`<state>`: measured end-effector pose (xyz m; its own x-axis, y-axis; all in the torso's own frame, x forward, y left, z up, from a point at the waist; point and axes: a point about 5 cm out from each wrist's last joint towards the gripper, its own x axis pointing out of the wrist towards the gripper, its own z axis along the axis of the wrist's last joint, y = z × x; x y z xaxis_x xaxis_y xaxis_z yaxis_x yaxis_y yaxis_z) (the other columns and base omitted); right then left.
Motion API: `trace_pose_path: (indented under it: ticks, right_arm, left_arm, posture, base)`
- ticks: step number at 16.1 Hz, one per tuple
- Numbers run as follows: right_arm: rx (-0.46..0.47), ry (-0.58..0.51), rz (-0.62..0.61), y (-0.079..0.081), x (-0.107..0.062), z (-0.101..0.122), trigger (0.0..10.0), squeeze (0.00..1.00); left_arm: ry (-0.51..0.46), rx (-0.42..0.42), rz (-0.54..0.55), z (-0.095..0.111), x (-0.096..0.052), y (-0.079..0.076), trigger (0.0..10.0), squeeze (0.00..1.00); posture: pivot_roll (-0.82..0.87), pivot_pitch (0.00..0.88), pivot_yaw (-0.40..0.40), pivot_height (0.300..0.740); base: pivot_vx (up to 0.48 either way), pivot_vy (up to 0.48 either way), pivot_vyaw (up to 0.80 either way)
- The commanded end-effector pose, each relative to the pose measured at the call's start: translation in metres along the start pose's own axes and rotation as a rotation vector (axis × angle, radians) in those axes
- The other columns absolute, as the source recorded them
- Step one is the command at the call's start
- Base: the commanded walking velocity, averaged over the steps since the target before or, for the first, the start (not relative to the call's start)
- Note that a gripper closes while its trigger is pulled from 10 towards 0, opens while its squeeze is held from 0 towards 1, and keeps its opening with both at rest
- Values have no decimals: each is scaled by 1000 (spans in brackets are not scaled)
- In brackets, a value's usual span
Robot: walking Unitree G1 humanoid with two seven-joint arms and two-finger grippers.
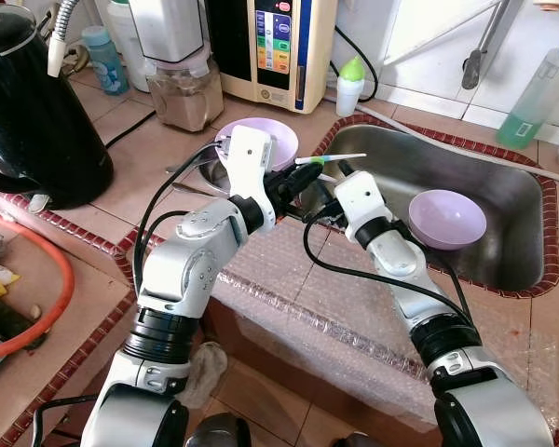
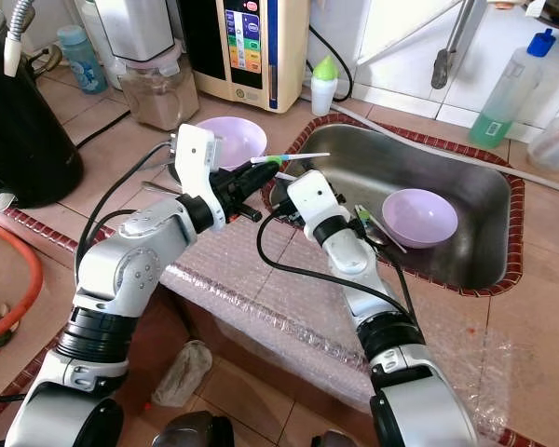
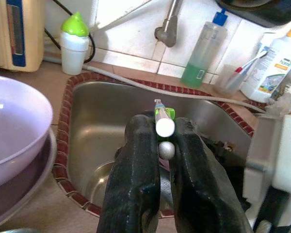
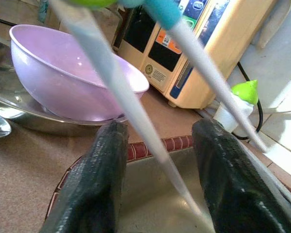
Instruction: Kitchen organization
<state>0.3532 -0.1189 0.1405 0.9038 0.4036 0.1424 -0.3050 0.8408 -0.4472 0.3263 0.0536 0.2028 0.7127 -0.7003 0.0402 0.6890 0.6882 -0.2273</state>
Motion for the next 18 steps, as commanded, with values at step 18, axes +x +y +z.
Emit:
trace_pose_path:
  ticks: [18]
  right_arm:
    - [45, -42, 57, 4, -4, 3, 0, 0]
  left_arm:
    - [33, 14, -4, -8, 0, -1, 1176, 0]
  posture:
    - [33, 22, 39, 740]
  base:
    - [0, 0, 0]
